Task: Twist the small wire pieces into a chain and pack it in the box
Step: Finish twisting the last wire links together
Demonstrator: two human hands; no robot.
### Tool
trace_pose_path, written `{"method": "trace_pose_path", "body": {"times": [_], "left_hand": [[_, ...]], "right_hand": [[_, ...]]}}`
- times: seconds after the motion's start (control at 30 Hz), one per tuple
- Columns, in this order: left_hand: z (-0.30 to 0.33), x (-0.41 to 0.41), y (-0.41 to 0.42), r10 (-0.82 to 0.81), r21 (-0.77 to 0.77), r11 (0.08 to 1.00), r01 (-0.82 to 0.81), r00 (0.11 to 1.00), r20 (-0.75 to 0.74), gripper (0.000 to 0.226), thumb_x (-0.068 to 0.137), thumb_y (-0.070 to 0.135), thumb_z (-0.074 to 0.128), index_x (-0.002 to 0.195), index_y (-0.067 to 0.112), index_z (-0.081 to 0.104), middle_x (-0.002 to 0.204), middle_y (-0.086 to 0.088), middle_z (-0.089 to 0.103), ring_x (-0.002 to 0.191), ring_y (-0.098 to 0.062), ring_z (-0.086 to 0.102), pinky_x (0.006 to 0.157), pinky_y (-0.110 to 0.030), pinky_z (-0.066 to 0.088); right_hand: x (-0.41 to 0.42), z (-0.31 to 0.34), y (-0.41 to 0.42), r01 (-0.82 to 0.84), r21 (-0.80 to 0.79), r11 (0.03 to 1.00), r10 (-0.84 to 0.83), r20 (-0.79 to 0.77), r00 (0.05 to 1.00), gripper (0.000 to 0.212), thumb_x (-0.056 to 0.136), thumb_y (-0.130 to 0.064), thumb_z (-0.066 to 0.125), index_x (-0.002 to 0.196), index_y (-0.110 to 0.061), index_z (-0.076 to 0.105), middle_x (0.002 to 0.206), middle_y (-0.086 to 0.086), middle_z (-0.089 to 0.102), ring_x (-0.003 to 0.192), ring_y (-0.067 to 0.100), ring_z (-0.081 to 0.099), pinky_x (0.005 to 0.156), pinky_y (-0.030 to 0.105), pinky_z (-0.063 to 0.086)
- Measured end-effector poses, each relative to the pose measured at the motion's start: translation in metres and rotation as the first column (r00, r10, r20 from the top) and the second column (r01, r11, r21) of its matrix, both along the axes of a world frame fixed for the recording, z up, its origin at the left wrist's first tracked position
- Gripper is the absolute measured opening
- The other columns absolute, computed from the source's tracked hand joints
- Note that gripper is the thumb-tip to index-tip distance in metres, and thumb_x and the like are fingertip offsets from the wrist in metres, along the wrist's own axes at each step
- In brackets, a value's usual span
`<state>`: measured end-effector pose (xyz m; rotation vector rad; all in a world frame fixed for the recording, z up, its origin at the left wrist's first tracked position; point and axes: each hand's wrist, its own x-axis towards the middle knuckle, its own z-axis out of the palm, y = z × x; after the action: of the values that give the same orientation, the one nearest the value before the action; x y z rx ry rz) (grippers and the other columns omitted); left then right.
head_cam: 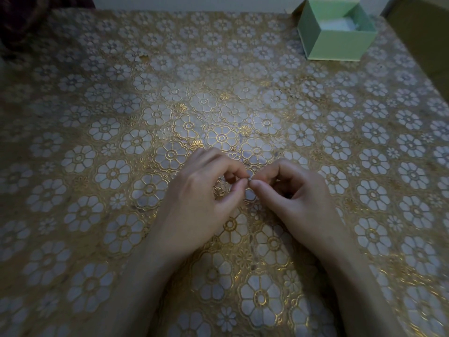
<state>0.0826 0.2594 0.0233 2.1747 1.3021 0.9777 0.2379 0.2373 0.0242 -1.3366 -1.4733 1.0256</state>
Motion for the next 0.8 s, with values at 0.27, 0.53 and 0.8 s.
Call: {"method": "trace_pose_path", "body": {"times": [0.27, 0.53, 0.8], "left_hand": [[0.0021, -0.0015, 0.0004, -0.029, 0.019, 0.999, 0.029, 1.0, -0.004, 0.013, 0.083, 0.024, 0.058, 0.089, 0.017, 0.068, 0.079, 0.005, 0.055, 0.081, -0.008, 0.047, 0.073, -0.011, 0.033], [0.0016, 0.0, -0.0004, -0.008, 0.03, 1.0, 0.009, 1.0, -0.02, 0.015, 0.082, 0.024, 0.056, 0.084, 0.015, 0.068, 0.076, 0.008, 0.054, 0.078, -0.003, 0.041, 0.074, -0.009, 0.032], [0.0017, 0.0004, -0.0005, -0.016, 0.001, 1.0, 0.016, 0.999, 0.048, 0.013, 0.078, 0.021, 0.057, 0.082, 0.015, 0.068, 0.068, 0.017, 0.043, 0.072, 0.003, 0.04, 0.07, -0.008, 0.031]], "right_hand": [[0.0003, -0.0018, 0.0006, 0.021, -0.012, 1.0, -0.021, -0.003, 1.0, 0.01, 0.074, -0.025, 0.064, 0.066, -0.021, 0.061, 0.06, 0.008, 0.059, 0.049, 0.003, 0.042, 0.046, 0.018, 0.032], [-0.0006, -0.0017, 0.0002, 0.02, -0.001, 1.0, -0.02, -0.005, 1.0, 0.009, 0.075, -0.024, 0.063, 0.068, -0.02, 0.061, 0.058, 0.001, 0.056, 0.048, 0.002, 0.04, 0.046, 0.018, 0.031], [-0.0025, -0.0014, 0.0, 0.021, 0.013, 1.0, -0.02, -0.02, 1.0, 0.008, 0.075, -0.021, 0.062, 0.07, -0.026, 0.06, 0.055, -0.01, 0.052, 0.044, 0.002, 0.038, 0.045, 0.011, 0.027]]}}
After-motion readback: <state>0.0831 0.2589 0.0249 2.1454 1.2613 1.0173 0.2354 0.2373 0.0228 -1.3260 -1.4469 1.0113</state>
